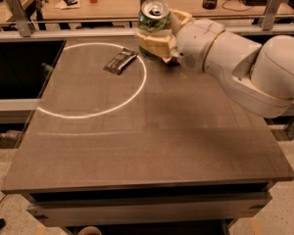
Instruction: Move green can near rxbar chocolate
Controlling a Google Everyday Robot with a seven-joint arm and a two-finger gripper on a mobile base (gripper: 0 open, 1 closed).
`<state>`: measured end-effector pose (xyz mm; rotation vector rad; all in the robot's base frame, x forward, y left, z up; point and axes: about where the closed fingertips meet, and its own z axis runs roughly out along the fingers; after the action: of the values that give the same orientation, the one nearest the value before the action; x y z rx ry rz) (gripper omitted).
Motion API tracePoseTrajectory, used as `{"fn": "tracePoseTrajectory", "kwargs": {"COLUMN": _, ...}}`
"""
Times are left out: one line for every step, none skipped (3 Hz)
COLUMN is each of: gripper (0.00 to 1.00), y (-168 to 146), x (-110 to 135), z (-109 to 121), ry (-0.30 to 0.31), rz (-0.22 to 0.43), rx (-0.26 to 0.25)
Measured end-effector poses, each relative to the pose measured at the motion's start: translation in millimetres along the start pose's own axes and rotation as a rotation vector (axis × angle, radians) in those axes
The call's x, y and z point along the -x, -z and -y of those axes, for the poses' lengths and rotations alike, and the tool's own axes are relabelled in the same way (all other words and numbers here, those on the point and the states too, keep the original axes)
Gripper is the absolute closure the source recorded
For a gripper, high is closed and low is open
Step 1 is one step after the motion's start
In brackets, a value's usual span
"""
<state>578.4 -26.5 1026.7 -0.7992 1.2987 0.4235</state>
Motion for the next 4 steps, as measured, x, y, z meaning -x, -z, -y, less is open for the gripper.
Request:
{"fn": "tracePoseTrajectory", "kwargs": {"gripper": 1.00, "y": -20.5, "x": 10.3, "z": -3.5, "ry": 0.040, "rz": -0.074, "rx": 0.000}}
{"fn": "tracePoseTrajectory", "kwargs": {"gripper": 1.00, "y": -40.5, "x": 1.3, "z": 3.1, "ry": 0.030, "rz": -0.152, "rx": -0.011}}
{"fn": "tracePoseTrajectory", "kwargs": {"gripper": 1.00, "y": -56.8, "x": -16.3, "z": 17.6, "ry": 0.019, "rz": -0.208, "rx": -0.032}}
{"fn": "tracePoseTrajectory", "kwargs": {"gripper": 1.00, "y": -66.9, "x": -30.2, "z": 28.0, "ry": 0.004, "rz": -0.228, "rx": -0.035}}
